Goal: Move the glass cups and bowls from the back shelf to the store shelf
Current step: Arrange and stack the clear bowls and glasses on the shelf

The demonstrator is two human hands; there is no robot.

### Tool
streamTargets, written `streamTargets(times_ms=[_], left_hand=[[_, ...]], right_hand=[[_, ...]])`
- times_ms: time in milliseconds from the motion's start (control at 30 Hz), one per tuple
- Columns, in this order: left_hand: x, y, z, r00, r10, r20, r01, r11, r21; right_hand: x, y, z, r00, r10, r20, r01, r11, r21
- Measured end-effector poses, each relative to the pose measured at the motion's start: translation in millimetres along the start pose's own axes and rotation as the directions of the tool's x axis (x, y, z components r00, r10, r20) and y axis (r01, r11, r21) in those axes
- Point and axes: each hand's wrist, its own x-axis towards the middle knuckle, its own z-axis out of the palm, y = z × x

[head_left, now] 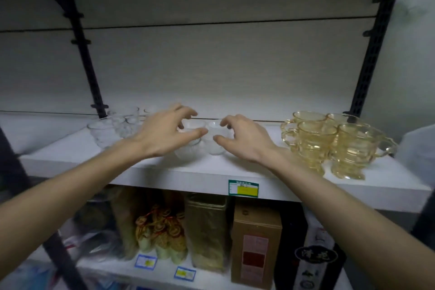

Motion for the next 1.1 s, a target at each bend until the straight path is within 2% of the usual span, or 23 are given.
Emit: streamTargets(times_ms=[100,267,400,567,700,767,900,1100], left_hand=[[-19,-7,14,0.999,-0.013,-0.041,0.015,0.998,0.055],[-18,-25,26,0.995,-0.077,-0.068,0.08,0.996,0.028],[-18,-33,33,0.993,-0.109,-0.048,0.105,0.99,-0.091],[-15,-38,27,0.967,-0.187,-0.173,0.101,0.905,-0.414],[18,-32,18,0.929,-0.239,-0.284,0.083,0.88,-0.468],[36,-28,21,0.931,-0.256,-0.259,0.11,0.877,-0.468],[54,-30,44,0.966,-0.232,-0.112,0.167,0.895,-0.413],[52,-41,68,0.965,-0.26,0.013,0.243,0.879,-0.41]], right_hand=[[1,-9,14,0.989,0.127,-0.072,-0.123,0.991,0.05],[1,-18,26,0.987,0.14,-0.084,-0.141,0.99,-0.009],[3,-20,29,0.978,0.179,-0.107,-0.179,0.984,0.012],[4,-16,13,0.945,0.217,-0.246,-0.166,0.963,0.212],[38,-18,7,0.906,0.29,-0.31,-0.169,0.917,0.362],[54,-15,12,0.907,0.318,-0.278,-0.202,0.904,0.376],[69,-6,25,0.926,0.332,-0.18,-0.255,0.9,0.353],[69,2,43,0.948,0.306,-0.093,-0.274,0.926,0.261]])
